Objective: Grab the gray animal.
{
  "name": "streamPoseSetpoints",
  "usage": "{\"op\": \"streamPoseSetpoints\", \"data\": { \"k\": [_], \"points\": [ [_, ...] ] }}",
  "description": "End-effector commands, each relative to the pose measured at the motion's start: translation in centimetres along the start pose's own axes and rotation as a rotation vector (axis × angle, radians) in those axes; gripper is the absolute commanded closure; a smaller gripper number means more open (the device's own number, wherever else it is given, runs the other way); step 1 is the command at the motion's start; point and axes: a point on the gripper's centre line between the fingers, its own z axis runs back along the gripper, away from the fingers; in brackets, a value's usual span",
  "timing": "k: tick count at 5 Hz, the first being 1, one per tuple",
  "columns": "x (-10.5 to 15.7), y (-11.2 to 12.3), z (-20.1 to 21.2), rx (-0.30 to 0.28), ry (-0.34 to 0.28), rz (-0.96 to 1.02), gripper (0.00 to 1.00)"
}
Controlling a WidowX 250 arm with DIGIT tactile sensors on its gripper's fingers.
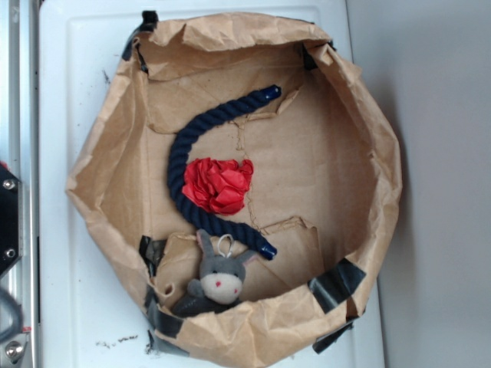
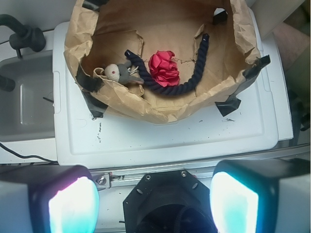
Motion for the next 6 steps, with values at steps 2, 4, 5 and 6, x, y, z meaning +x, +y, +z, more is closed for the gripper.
{"op": "streamPoseSetpoints", "data": {
  "k": [2, 4, 5, 6],
  "points": [
    [5.0, -1.2, 0.1, 0.065, -0.084, 0.077, 0.00],
    [10.3, -1.4, 1.1, 0.063, -0.065, 0.296, 0.00],
    [10.3, -1.4, 1.1, 0.063, -0.065, 0.296, 0.00],
    [11.6, 3.5, -3.8, 0.032, -0.082, 0.507, 0.00]
  ]
}}
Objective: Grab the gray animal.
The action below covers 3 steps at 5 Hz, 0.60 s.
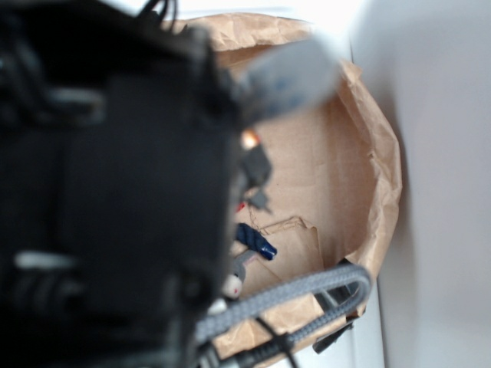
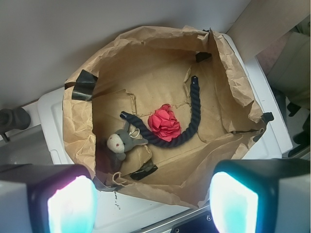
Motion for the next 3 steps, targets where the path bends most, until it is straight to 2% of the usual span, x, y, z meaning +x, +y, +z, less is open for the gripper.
{"op": "streamPoseSetpoints", "data": {
  "k": [1, 2, 3],
  "points": [
    [4.8, 6.2, -8.5, -0.038, -0.020, 0.359, 0.00],
    [4.6, 5.8, -12.1, -0.070, 0.032, 0.514, 0.00],
    [2.7, 3.1, -14.3, -0.017, 0.126, 0.661, 0.00]
  ]
}}
